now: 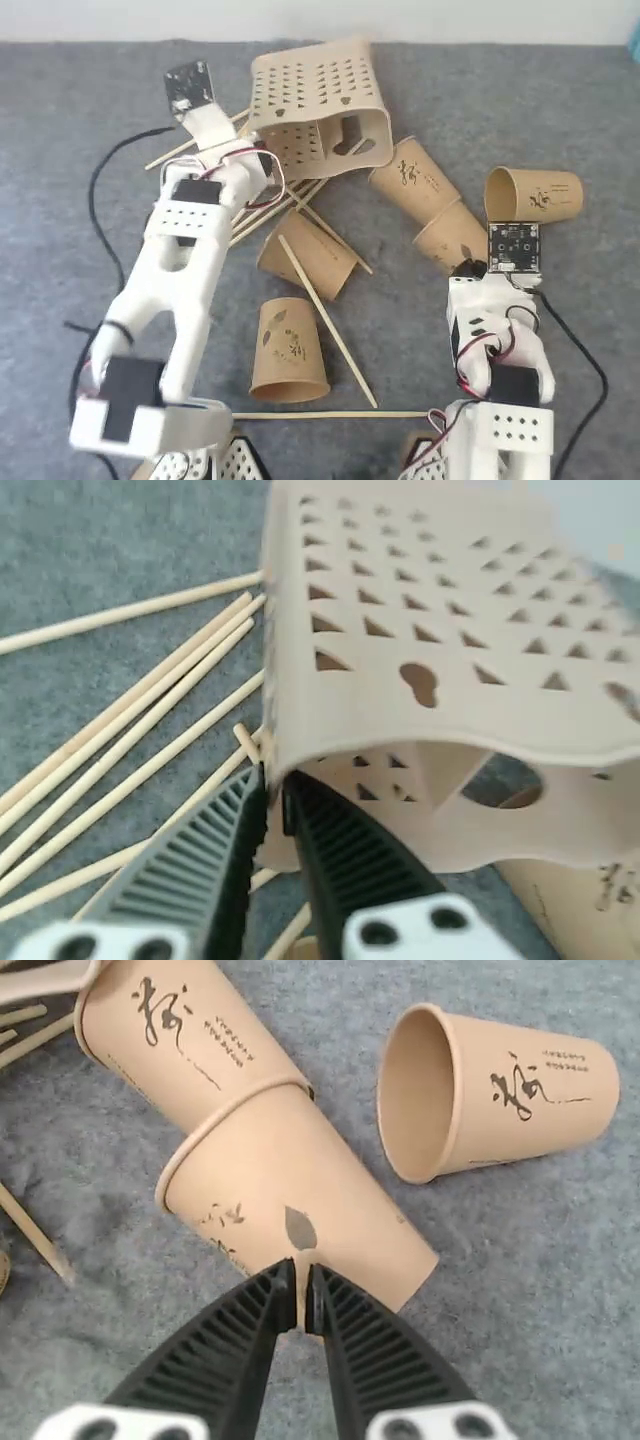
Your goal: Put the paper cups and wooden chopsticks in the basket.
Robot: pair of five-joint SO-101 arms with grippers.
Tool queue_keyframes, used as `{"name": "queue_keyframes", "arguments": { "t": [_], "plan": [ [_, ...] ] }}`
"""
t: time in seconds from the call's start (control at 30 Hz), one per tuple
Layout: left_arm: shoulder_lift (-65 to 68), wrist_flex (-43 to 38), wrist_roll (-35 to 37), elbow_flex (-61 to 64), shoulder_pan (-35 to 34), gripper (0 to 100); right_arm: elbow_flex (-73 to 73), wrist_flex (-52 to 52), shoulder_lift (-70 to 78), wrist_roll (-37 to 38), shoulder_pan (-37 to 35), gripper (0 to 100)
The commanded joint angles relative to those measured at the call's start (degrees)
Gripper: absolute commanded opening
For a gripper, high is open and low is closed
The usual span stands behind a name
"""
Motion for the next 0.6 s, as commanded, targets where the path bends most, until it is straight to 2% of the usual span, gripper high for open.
{"name": "queue_keyframes", "arguments": {
  "t": [0.0, 0.13, 0.3, 0.57],
  "plan": [
    [-9.6, 4.2, 0.7, -4.0, 1.0, 1, -0.1, 0.0, -1.6, 1.1, -0.6, 3.5],
    [-10.8, 12.9, 0.7, -11.5, 3.9, 1, -0.1, -0.1, -1.3, 1.1, -0.6, 3.5],
    [-7.7, 22.9, 0.5, -26.6, 7.6, 1, -0.1, 0.0, -1.3, 1.1, -0.6, 3.5],
    [8.6, 36.7, 1.5, -56.9, 8.4, 1, 0.0, 0.2, -1.3, 1.5, -0.5, 3.5]
  ]
}}
